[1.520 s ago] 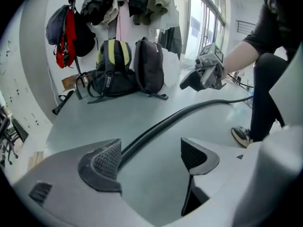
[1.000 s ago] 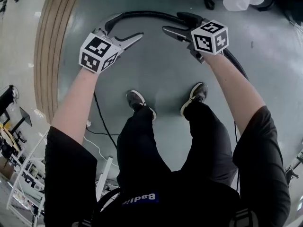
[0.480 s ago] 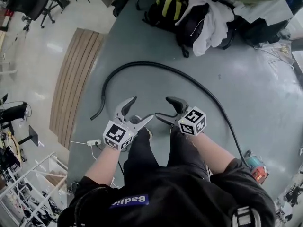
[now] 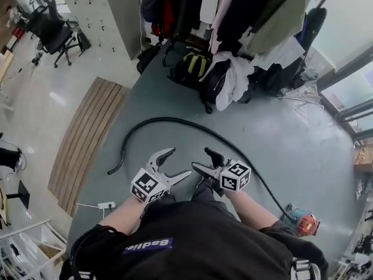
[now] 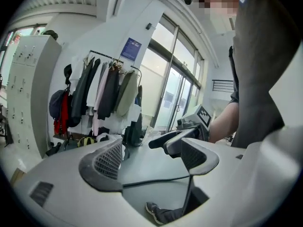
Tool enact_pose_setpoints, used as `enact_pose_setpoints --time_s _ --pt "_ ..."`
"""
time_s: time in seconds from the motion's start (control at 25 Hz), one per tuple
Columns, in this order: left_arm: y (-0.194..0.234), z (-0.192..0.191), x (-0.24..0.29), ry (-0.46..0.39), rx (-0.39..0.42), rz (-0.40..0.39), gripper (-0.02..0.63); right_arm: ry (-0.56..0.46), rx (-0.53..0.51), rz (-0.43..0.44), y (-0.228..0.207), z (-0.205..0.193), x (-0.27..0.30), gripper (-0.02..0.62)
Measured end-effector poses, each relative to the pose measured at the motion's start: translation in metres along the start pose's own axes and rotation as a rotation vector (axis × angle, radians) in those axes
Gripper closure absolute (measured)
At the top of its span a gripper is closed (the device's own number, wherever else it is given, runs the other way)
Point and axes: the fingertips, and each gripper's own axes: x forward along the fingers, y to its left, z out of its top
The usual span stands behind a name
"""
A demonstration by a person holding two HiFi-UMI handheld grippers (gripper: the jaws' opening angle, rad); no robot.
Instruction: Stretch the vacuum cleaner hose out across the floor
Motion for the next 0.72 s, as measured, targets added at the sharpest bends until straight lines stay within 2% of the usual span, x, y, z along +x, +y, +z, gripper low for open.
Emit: enact_pose_setpoints --time_s 0.2,0.28,0.4,0.48,0.6,0.72 --pt "-0.024 0.019 -0.047 -0.044 0.025 -0.086 0.223 -0.048 -0.021 -0.043 0.063 0.009 -0.01 0.219" --pt "-0.036 0.032 -0.053 -0.087 -0.001 -0.116 0.259 -0.071 -0.033 -0.035 0.081 0.016 -0.019 0.221" --pt "-0.068 0.052 -0.053 -0.167 -0.067 -0.176 0.343 -0.121 -0.008 0.024 0.103 0.021 -0.046 0.223" --pt "-0.094 0.062 -0.051 -0.196 -0.08 -0.191 0.384 -0.149 -0.008 0.053 0.114 0.02 -0.072 0.28" --pt "-0.133 0.073 -0.042 -0.224 -0.102 -0.185 0.439 -0.209 -0.047 0.097 0.13 0.023 -0.121 0.443" --pt "-0.178 0.083 -0.022 -0.262 -0.128 -0.184 0.532 -0.265 -0.124 0.147 0.143 0.019 -0.175 0.528"
